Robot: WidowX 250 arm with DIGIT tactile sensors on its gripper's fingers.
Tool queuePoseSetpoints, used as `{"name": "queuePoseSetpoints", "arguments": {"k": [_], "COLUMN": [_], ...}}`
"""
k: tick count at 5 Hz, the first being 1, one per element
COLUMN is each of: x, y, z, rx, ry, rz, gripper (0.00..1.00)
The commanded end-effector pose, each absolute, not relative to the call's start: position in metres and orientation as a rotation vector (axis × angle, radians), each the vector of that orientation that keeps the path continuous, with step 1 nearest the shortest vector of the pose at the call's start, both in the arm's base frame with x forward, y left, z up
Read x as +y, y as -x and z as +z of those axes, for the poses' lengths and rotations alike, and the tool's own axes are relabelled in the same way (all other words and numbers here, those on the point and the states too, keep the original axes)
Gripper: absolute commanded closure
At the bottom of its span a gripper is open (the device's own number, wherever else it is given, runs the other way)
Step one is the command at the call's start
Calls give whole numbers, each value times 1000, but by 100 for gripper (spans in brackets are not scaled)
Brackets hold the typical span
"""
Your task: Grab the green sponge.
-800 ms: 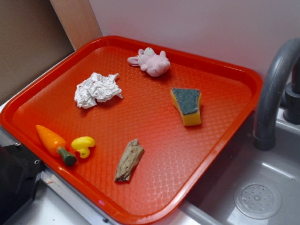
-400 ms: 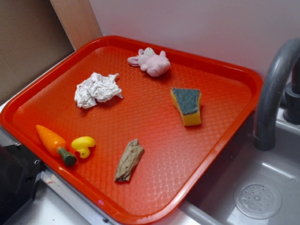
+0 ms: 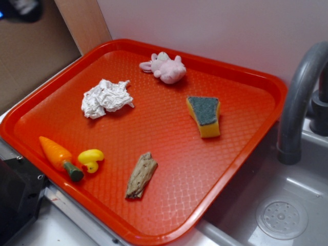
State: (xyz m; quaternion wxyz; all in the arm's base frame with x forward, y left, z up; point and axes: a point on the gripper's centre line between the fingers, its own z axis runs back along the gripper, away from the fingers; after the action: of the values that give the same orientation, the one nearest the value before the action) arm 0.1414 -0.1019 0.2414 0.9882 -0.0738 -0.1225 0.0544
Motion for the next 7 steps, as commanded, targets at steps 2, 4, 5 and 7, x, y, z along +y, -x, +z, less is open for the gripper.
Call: {"name": "queuePoseSetpoints", "arguments": {"k": [2,4,5,7], "x": [-145,-147,-161,-188], "y": [-225,-265,-275,-280], "z": [197,153,124,78], "rx": [-161,-166,-136,36], "ry": [165,148,184,157], "rz": [727,683,631,554], "gripper": [0,0,0,0]}}
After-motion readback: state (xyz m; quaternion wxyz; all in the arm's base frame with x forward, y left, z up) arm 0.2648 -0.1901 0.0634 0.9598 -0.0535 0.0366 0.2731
